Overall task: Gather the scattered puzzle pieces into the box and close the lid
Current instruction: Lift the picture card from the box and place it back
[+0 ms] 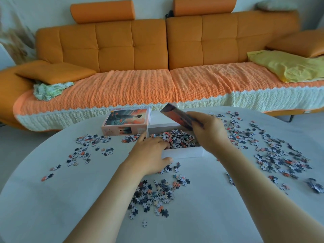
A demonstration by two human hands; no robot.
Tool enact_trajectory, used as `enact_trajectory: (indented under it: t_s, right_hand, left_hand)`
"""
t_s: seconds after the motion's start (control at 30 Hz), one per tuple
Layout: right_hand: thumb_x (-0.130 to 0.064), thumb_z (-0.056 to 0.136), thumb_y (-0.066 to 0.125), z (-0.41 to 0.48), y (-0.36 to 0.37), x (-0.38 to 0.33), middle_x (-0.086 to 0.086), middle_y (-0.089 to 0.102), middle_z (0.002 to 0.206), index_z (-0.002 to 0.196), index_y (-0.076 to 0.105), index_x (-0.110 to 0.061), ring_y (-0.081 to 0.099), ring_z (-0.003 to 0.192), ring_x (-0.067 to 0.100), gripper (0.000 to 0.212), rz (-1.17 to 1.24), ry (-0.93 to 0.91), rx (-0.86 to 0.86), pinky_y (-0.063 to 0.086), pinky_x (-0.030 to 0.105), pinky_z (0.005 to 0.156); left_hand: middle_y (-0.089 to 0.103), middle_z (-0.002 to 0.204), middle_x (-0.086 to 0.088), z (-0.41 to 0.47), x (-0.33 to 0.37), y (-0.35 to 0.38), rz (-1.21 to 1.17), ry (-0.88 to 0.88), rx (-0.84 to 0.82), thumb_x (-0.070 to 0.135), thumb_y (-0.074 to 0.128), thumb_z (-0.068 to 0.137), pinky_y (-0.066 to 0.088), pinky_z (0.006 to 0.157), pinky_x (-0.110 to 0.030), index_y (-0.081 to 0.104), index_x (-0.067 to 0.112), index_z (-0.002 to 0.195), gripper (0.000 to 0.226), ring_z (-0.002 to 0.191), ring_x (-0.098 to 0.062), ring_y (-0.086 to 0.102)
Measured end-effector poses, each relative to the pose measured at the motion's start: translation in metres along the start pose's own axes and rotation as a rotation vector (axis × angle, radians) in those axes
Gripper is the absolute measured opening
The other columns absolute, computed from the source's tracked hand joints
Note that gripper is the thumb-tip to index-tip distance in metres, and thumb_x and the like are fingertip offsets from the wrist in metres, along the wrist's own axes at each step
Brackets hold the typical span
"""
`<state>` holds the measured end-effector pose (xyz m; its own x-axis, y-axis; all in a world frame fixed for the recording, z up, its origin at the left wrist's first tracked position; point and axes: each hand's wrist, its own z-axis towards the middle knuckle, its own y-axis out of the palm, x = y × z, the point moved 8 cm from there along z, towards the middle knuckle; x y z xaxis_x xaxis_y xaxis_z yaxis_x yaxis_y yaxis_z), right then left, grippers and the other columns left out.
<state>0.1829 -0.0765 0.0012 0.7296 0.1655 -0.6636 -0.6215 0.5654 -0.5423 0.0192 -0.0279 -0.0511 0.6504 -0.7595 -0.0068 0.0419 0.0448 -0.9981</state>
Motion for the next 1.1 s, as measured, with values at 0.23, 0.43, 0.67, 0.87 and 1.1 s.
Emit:
enact_trajectory:
  t_s: [0.23,0.43,0.67,0.87,1.1]
  right_hand:
    - [0.01,0.083,0.055,-0.021,0.04,-0.02,0.004,0.07,0.116,0.115,0.072,-0.015,0.068,0.103,0.014,0.043,-0.163,-0.275,-0.113,0.056,0.03,0.089]
    - [-0.009,0.089,0.043,-0.03,0.063,-0.01,-0.001,0.071,0.113,0.113,0.07,-0.02,0.063,0.105,0.023,0.037,-0.322,-0.161,-0.355,0.055,0.036,0.082]
    - [-0.045,0.086,0.042,-0.035,0.066,-0.003,-0.013,0.068,0.113,0.111,0.07,-0.029,0.059,0.105,0.01,0.04,-0.409,-0.148,-0.407,0.045,0.033,0.097]
    - [-0.042,0.089,0.049,-0.034,0.068,0.009,-0.014,0.061,0.124,0.118,0.066,-0.03,0.053,0.115,0.008,0.036,-0.513,-0.161,-0.483,0.041,0.037,0.103]
    - [-0.035,0.088,0.054,-0.031,0.055,0.007,-0.004,0.053,0.14,0.122,0.065,-0.028,0.043,0.132,0.019,0.036,-0.517,-0.17,-0.385,0.025,0.045,0.115]
  left_hand:
    - [0.066,0.093,0.019,-0.028,-0.042,-0.041,-0.261,-0.124,0.457,0.036,0.049,0.088,0.035,0.098,-0.039,0.067,0.03,0.091,0.02,0.093,-0.011,0.058]
    - [0.055,0.113,0.01,-0.031,-0.05,-0.026,-0.35,-0.2,0.415,0.029,0.057,0.09,0.035,0.099,-0.037,0.061,0.025,0.109,0.02,0.111,-0.015,0.046]
    - [0.024,0.127,0.005,-0.024,-0.04,0.01,-0.291,-0.33,0.14,0.052,0.049,0.091,0.025,0.107,-0.041,0.033,0.031,0.138,0.054,0.126,-0.021,0.026]
    - [0.029,0.134,0.004,-0.015,-0.034,0.01,-0.554,-0.297,0.177,0.042,0.055,0.093,0.04,0.085,-0.032,0.028,0.031,0.14,0.054,0.118,-0.019,0.044]
    - [0.039,0.148,0.008,-0.011,-0.046,0.004,-0.587,-0.264,0.264,0.03,0.043,0.1,0.035,0.105,-0.032,0.033,0.028,0.144,0.045,0.134,-0.014,0.039]
